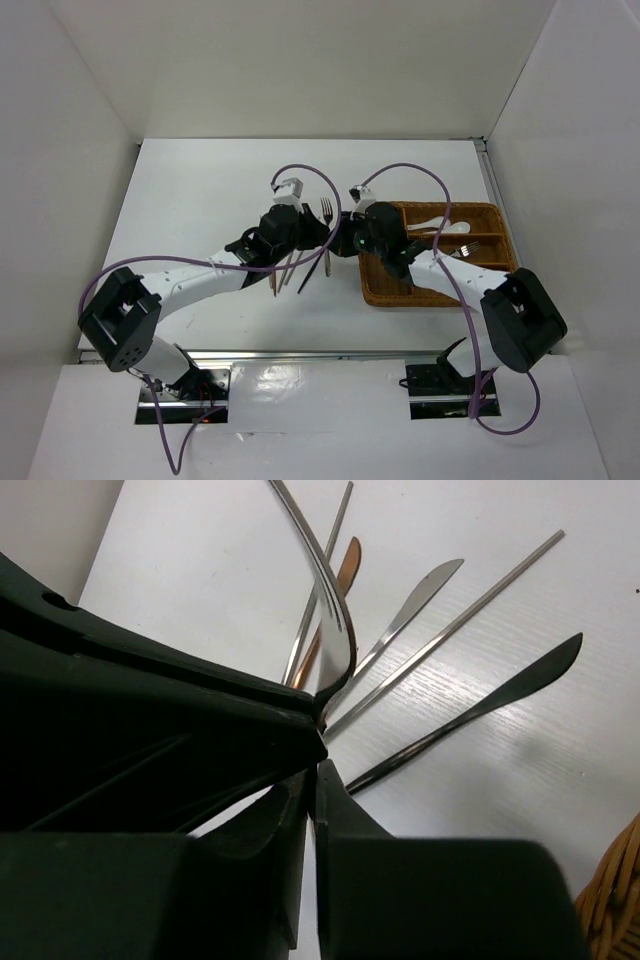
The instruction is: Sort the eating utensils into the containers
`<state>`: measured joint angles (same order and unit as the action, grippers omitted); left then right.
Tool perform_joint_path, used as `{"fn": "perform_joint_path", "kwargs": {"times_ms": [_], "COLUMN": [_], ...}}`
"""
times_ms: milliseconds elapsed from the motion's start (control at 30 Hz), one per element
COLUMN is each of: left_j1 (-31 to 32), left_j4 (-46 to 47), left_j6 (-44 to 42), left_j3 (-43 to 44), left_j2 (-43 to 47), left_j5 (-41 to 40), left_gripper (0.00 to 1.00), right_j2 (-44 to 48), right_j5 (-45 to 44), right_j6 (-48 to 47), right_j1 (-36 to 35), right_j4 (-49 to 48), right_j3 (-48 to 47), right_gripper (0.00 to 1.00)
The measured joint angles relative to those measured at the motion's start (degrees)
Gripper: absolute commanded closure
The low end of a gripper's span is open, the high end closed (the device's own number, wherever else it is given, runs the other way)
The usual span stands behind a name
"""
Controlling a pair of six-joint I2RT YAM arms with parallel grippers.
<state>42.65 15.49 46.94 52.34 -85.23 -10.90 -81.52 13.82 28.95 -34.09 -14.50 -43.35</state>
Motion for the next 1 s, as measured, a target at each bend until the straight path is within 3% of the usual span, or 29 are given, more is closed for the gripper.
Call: {"fn": "perform_joint_path", "kwargs": {"times_ms": [133, 167, 267, 467, 667, 800, 1000], "left_j1": [-0.2, -0.2, -0.2, -2.8, -8.2, -9.0, -9.0], "left_j4": [0.6, 0.4, -1.0, -4.8, -5.7, -6.1, -6.0], "left_j6": [-0.1, -0.3, -0.7, -2.1, -2.4, -2.1, -1.9], "left_j3": [-0.2, -0.2, -0.3, -0.3, -2.9, -5.6, -6.9], "left_j2": [0.1, 0.3, 2.2, 8.7, 13.4, 13.6, 12.3], "left_j5": [0.2, 0.2, -1.6, -5.9, -7.3, -5.7, -2.8], "left_gripper": [0.61, 0.43, 0.20, 0.15, 0.14, 0.14, 0.14], "right_j2": [0.0, 0.0, 0.0, 3.4, 14.0, 19.2, 19.9], "right_j5": [-1.8, -3.1, -8.4, -16.4, -26.7, -33.4, -38.6], "right_j6": [1.7, 2.2, 4.0, 8.8, 18.8, 28.2, 37.2], "right_j1": [-0.2, -0.2, -0.1, 4.4, 15.5, 22.8, 30.6], "right_j4": [0.4, 0.8, 3.8, 12.3, 19.3, 23.8, 30.3], "right_j3": [-0.2, -0.2, -0.5, -0.9, 0.0, 2.3, 4.8], "right_gripper": [1.00, 1.00, 1.00, 1.00, 1.00, 1.00, 1.00]}}
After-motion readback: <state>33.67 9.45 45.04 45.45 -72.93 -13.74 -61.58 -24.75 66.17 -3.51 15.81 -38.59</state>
